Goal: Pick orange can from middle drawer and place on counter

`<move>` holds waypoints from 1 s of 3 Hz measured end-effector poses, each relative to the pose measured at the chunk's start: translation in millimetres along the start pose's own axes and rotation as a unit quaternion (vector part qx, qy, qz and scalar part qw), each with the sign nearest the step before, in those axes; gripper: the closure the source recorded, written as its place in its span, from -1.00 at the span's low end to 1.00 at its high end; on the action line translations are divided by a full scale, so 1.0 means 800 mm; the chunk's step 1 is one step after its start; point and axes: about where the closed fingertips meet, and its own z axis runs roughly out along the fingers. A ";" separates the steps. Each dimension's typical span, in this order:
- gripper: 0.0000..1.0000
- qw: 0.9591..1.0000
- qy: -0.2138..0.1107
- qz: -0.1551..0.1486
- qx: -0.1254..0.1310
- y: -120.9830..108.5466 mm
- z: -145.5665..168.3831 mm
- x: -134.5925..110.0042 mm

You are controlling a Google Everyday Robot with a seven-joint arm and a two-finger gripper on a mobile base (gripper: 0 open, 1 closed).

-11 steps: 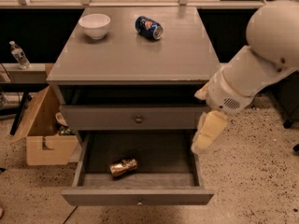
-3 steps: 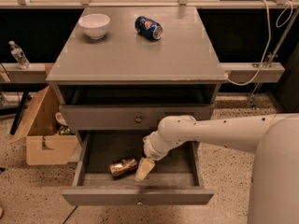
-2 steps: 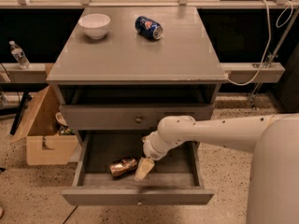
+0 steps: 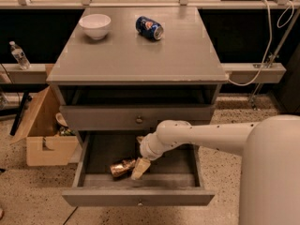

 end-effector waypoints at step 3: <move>-1.00 0.998 -0.021 -0.062 0.006 -0.007 0.097 0.001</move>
Offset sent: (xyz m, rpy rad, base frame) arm 0.0269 0.0390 -0.0596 0.0552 -0.1128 0.0977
